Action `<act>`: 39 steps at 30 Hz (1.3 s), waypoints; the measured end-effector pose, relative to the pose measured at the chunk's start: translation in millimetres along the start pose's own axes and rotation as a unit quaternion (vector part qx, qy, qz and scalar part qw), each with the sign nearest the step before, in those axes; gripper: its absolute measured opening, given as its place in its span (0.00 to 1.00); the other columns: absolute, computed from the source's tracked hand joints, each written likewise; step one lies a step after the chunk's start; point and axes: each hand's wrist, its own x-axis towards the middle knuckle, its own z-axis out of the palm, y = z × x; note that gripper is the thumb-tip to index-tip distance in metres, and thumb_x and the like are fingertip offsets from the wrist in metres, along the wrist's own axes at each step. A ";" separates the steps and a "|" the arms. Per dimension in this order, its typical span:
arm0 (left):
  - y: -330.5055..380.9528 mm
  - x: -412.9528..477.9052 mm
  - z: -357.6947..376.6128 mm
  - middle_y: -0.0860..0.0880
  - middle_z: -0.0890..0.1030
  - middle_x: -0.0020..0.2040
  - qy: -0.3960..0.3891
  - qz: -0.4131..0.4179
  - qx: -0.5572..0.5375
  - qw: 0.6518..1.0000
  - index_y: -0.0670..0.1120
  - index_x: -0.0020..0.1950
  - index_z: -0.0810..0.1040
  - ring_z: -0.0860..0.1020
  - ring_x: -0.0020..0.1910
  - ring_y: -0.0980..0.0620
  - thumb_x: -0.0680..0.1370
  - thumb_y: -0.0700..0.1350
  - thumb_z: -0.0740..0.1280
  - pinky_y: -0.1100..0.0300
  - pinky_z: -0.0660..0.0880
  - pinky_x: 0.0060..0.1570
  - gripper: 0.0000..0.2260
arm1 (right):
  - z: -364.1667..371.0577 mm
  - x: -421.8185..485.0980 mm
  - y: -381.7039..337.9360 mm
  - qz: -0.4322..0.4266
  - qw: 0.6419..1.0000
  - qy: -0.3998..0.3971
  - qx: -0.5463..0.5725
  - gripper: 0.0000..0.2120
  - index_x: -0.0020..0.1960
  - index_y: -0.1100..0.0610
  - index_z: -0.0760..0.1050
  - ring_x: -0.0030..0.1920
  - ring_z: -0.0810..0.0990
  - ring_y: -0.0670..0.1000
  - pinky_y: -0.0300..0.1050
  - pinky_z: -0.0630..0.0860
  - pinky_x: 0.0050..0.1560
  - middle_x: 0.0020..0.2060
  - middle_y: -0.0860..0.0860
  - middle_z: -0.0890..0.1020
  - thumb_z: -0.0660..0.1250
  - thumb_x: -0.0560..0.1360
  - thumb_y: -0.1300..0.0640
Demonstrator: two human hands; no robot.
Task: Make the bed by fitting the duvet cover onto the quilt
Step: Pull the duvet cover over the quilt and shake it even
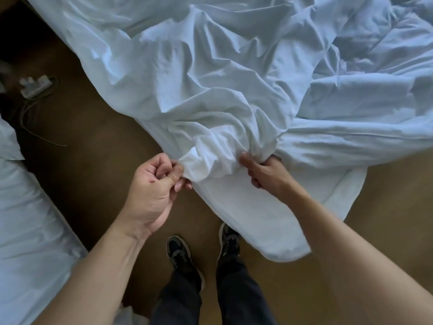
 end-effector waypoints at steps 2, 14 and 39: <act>-2.8 3.1 7.4 0.46 0.70 0.35 -0.002 -0.007 0.015 1.000 0.46 0.34 0.57 0.64 0.31 0.50 0.80 0.28 0.61 0.62 0.78 0.37 0.21 | -31.0 -1.3 7.5 -0.039 0.985 0.018 -0.168 0.17 0.37 0.34 0.75 0.25 0.72 0.42 0.32 0.67 0.26 0.23 0.39 0.73 0.65 0.65 0.22; -66.9 25.3 40.2 0.43 0.78 0.41 0.068 -0.213 0.051 0.973 0.40 0.50 0.77 0.75 0.31 0.53 0.84 0.44 0.59 0.62 0.74 0.29 0.11 | -17.4 13.9 43.1 0.075 0.986 0.136 0.057 0.12 0.61 0.39 0.75 0.59 0.79 0.46 0.53 0.79 0.58 0.59 0.40 0.80 0.68 0.78 0.43; -21.0 -5.8 34.4 0.40 0.86 0.45 0.202 -0.064 0.106 0.972 0.36 0.52 0.81 0.83 0.41 0.46 0.66 0.64 0.78 0.53 0.80 0.42 0.33 | -120.5 -9.1 -25.3 0.065 0.903 -0.062 -0.421 0.32 0.50 0.36 0.77 0.55 0.77 0.33 0.23 0.65 0.50 0.55 0.34 0.79 0.55 0.61 0.15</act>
